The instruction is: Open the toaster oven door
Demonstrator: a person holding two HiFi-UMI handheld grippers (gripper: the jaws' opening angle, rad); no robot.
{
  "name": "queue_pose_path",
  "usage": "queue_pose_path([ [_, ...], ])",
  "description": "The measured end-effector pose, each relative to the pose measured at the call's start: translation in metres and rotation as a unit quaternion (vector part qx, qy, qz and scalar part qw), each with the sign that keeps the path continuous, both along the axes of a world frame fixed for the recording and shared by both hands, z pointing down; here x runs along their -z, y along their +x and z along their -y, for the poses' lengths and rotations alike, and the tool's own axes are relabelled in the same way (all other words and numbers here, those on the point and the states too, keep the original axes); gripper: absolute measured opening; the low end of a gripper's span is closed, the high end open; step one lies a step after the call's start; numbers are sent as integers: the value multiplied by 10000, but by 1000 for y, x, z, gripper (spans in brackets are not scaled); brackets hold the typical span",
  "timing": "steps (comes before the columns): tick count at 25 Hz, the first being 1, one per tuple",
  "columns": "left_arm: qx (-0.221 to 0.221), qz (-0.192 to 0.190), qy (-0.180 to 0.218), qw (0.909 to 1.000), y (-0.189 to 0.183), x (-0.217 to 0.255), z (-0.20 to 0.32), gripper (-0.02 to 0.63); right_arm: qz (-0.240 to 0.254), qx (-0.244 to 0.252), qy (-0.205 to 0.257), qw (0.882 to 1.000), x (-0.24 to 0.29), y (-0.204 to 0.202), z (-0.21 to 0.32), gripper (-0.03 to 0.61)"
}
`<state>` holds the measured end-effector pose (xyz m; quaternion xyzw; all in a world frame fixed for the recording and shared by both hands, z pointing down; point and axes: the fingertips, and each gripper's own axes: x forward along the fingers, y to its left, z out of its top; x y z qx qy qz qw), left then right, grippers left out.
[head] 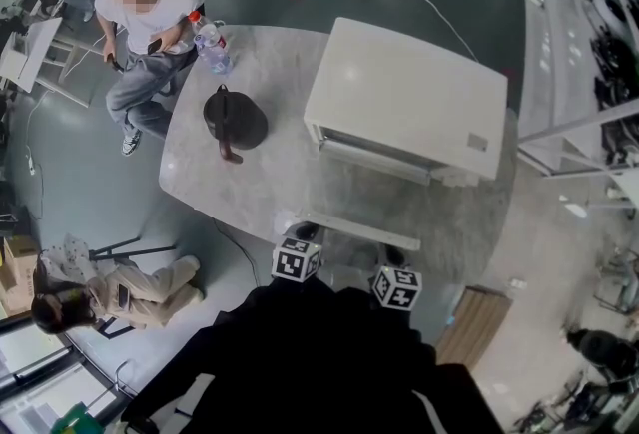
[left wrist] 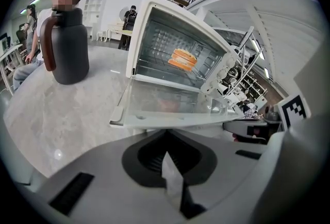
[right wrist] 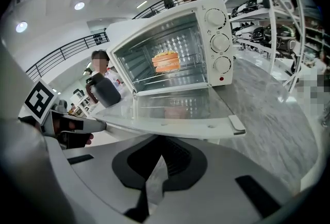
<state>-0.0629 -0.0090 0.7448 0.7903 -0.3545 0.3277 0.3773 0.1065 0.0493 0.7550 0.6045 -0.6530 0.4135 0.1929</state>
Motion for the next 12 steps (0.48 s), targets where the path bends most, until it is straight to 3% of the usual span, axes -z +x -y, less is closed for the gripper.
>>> queue_pose_path([
  [12,-7,108,-175,9998,0,-16,-5,3,98,-43,-295,9995,-13,-1,-7,3],
])
